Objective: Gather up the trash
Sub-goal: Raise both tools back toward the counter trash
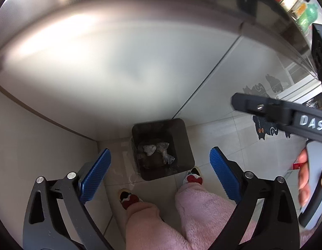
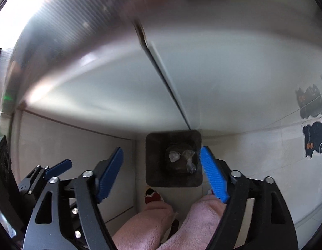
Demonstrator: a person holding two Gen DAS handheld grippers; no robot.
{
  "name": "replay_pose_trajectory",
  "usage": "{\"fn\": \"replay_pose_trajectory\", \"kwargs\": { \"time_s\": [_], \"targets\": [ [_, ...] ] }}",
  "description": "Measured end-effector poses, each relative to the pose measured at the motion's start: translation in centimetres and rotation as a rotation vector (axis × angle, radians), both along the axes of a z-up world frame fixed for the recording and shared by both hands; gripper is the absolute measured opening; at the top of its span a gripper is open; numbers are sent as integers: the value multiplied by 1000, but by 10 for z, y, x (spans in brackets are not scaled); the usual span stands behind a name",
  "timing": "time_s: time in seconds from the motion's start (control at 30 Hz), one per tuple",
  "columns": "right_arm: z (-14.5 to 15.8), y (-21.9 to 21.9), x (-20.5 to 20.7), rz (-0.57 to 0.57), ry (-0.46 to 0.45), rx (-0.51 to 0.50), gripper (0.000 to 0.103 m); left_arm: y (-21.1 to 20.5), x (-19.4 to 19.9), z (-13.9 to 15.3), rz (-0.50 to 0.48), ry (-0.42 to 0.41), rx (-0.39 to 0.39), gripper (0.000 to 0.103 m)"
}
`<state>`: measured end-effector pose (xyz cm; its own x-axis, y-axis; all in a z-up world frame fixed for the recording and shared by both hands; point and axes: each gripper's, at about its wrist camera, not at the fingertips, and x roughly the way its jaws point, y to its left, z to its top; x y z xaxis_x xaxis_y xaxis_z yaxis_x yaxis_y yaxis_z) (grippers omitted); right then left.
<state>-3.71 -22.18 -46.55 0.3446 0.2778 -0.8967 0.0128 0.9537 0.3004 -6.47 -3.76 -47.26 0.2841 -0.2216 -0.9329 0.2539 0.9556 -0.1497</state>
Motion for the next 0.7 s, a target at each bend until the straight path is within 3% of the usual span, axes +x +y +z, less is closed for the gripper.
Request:
{"fn": "replay_pose_trajectory", "kwargs": {
  "time_s": [0.33,0.7],
  "targets": [
    [107,-29,-19,17,-178,-71,91,16,-3,105,28,-91,-26,93],
    [187,-44,17,17,-328,-99,96,24,34,199,67,-230,-53,93]
  ]
}}
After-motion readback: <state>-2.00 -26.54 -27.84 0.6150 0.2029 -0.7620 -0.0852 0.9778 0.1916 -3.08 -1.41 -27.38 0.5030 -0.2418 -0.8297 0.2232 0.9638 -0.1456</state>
